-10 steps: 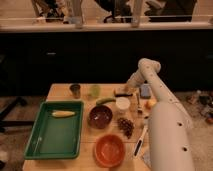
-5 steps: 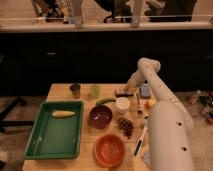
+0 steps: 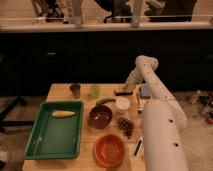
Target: Wipe table surface with eraser
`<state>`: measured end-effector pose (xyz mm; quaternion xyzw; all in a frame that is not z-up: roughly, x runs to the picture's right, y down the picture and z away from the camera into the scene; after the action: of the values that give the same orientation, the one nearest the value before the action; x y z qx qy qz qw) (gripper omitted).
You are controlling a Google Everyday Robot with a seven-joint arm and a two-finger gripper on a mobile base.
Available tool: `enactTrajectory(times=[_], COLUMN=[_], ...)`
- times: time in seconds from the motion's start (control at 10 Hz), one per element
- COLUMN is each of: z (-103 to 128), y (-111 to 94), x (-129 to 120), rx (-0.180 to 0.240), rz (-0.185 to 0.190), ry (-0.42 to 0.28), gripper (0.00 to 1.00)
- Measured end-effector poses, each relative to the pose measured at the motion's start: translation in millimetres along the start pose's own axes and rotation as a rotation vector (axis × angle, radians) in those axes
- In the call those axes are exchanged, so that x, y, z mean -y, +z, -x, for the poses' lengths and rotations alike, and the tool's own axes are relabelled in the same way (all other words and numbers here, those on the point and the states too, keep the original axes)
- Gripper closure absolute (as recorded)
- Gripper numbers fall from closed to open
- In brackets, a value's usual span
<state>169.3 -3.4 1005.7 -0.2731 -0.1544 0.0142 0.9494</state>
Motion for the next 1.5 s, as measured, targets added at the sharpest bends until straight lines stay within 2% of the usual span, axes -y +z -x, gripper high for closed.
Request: enactTrajectory(times=[0.2, 0.5, 1.0, 1.3, 1.5], z=[17, 18, -20, -19, -5], y=[5, 3, -4, -1, -1], x=[0, -13, -20, -6, 4], rx=[0.001, -0.005, -0.019, -0.027, -0.021], rz=[0.014, 0.035, 0.036, 0.033, 0.026], ry=[-0.042, -0.075, -0.011, -0.005, -0.022], gripper=[1.0, 1.0, 1.0, 1.0, 1.0])
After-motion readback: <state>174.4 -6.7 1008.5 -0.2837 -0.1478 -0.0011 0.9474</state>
